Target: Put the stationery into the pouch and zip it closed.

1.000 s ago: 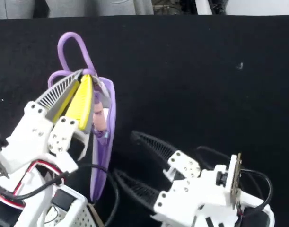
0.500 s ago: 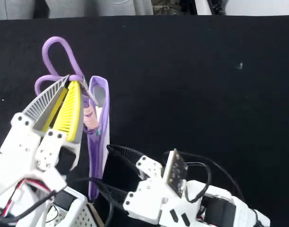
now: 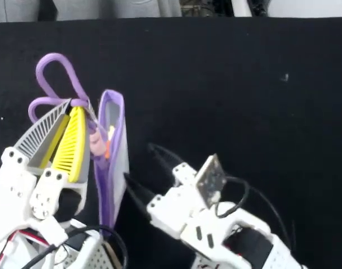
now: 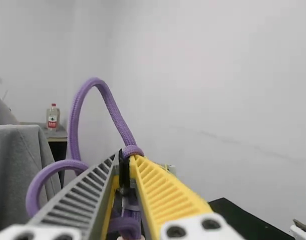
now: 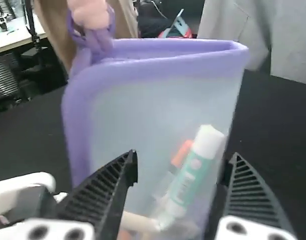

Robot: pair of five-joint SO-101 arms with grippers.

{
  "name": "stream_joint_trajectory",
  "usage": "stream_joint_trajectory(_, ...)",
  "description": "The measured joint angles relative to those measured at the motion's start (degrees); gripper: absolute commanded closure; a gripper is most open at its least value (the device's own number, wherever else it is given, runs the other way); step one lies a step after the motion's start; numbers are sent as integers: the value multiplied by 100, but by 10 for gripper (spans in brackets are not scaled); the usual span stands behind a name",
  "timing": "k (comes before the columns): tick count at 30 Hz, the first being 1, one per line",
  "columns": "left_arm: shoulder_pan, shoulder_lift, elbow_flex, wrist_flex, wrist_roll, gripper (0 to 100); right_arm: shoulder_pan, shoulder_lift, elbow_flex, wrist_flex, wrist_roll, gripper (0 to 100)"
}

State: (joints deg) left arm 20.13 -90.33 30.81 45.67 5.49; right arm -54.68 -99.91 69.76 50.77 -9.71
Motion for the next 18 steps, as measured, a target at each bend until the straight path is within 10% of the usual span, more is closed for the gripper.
stream_joint_trajectory(18, 0, 0, 501, -325, 0, 972, -862, -53, -273, -809, 0, 714)
